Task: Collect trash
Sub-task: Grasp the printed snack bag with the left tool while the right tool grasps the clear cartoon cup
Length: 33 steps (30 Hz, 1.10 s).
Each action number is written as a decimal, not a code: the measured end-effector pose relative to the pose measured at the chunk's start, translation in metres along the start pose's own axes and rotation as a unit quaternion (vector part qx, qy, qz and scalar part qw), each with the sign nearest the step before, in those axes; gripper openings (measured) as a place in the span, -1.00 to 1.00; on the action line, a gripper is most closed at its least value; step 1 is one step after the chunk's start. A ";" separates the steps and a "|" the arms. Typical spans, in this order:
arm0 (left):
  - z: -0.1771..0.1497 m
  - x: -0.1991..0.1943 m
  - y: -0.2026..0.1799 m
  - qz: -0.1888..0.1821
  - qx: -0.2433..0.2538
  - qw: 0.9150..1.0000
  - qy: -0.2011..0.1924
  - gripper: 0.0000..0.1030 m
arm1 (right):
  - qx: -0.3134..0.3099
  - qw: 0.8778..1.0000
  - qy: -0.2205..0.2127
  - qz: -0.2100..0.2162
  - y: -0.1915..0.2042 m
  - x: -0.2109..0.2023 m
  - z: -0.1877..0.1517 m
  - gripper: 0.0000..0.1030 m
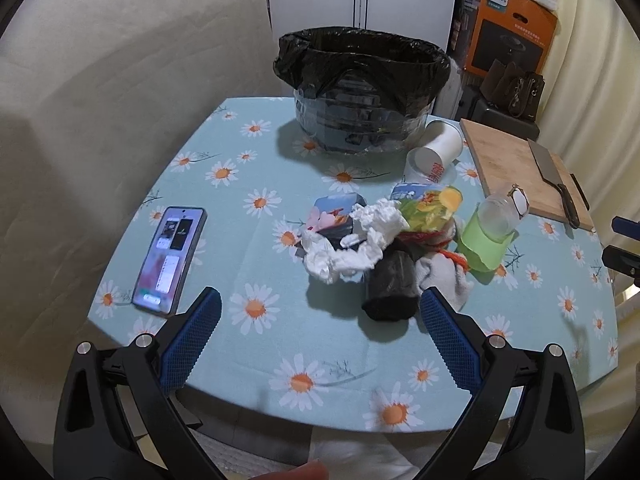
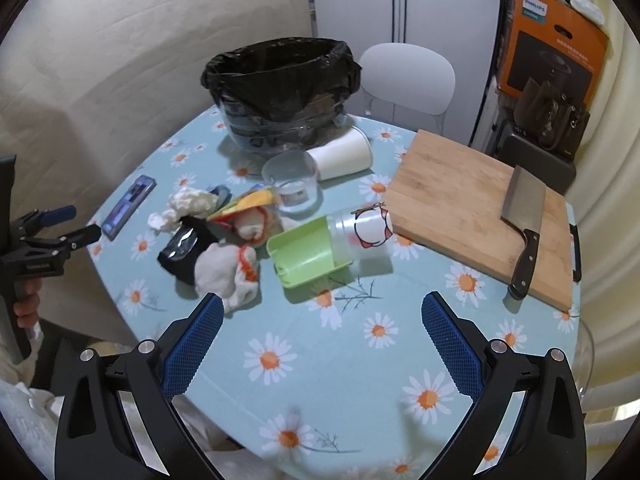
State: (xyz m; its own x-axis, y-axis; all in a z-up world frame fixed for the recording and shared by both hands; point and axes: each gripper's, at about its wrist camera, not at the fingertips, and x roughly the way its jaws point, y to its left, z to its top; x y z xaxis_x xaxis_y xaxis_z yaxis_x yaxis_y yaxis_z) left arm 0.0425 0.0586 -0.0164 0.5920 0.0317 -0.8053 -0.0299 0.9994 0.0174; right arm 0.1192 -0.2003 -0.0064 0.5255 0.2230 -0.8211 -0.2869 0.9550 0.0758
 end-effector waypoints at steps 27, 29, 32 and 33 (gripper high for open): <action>0.091 0.165 0.005 -0.093 0.062 0.985 0.130 0.89 | 0.079 0.993 0.063 -0.065 -0.016 0.084 0.063 0.84; 0.092 0.177 0.005 -0.093 0.061 0.983 0.145 0.89 | 0.079 0.992 0.068 -0.065 -0.018 0.093 0.065 0.85; 0.096 0.191 0.006 -0.095 0.060 0.980 0.163 0.89 | 0.079 0.992 0.078 -0.066 -0.020 0.108 0.069 0.85; 0.097 0.195 0.006 -0.094 0.060 0.979 0.168 0.89 | 0.078 0.991 0.082 -0.066 -0.021 0.113 0.069 0.85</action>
State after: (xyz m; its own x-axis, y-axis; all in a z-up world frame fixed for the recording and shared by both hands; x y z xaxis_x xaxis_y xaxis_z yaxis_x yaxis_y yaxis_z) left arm 0.2358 0.0718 -0.1161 0.2784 -0.1390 -0.9503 0.1613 0.9822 -0.0964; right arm 0.2401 -0.1813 -0.0616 0.4096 0.0717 -0.9095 -0.0899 0.9952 0.0379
